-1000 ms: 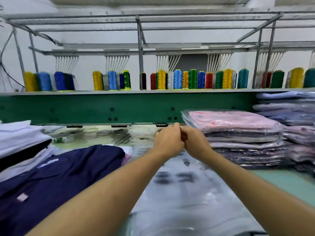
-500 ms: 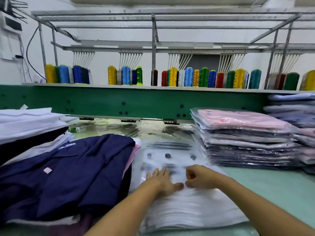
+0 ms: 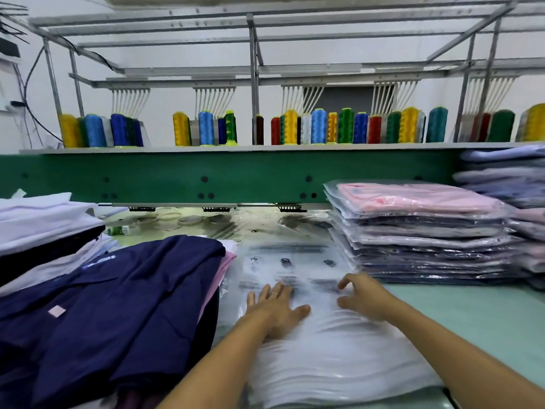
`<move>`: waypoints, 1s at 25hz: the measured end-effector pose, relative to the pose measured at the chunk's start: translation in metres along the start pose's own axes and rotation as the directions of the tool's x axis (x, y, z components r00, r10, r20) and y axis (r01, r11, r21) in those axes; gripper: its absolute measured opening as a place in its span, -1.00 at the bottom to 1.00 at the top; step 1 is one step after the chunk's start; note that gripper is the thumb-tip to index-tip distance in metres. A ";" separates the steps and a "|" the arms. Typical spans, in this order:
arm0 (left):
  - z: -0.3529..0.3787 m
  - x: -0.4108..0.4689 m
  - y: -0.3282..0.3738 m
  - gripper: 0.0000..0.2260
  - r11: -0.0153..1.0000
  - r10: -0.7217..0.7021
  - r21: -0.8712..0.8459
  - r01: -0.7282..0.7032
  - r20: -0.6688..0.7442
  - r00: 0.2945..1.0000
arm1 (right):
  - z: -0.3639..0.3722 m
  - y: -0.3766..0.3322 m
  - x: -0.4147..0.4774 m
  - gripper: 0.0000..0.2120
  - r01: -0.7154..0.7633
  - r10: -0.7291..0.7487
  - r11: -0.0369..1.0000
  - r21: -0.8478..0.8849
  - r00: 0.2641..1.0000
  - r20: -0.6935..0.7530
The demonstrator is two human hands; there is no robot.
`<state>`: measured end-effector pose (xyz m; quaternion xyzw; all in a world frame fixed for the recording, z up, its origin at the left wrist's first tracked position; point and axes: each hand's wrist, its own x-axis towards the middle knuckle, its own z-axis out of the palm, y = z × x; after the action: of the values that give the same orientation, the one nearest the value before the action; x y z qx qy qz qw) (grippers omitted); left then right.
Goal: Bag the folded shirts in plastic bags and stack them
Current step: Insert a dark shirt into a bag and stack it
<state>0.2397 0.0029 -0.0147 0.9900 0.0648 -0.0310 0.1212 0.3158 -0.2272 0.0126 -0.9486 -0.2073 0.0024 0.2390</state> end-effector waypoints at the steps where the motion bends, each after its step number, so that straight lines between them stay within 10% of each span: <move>1: 0.000 0.000 0.000 -0.31 0.999 0.013 -0.036 -0.015 -0.041 0.999 | 0.000 0.000 0.000 -0.73 -0.022 0.023 0.998 0.061 1.000 -0.014; 6: 0.003 -0.012 -0.001 -0.80 0.962 0.017 -0.250 -0.111 -0.348 0.937 | -0.006 0.001 -0.004 -0.83 -0.119 0.123 0.926 0.358 0.992 0.010; 19: 0.002 -0.027 -0.001 -0.76 0.838 -0.039 -0.464 -0.286 -0.574 0.818 | -0.019 -0.009 -0.010 -0.80 -0.113 0.148 0.745 0.658 0.989 0.002; 25: 0.005 -0.028 -0.002 -0.89 0.883 0.048 -0.360 -0.300 -0.566 0.823 | -0.022 -0.011 -0.019 -0.73 -0.232 0.088 0.574 0.785 0.971 0.223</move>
<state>0.2115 0.0001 -0.0173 0.9069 0.0084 0.2768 0.3175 0.2961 -0.2361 0.0352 -0.7486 -0.1154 0.1934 0.6235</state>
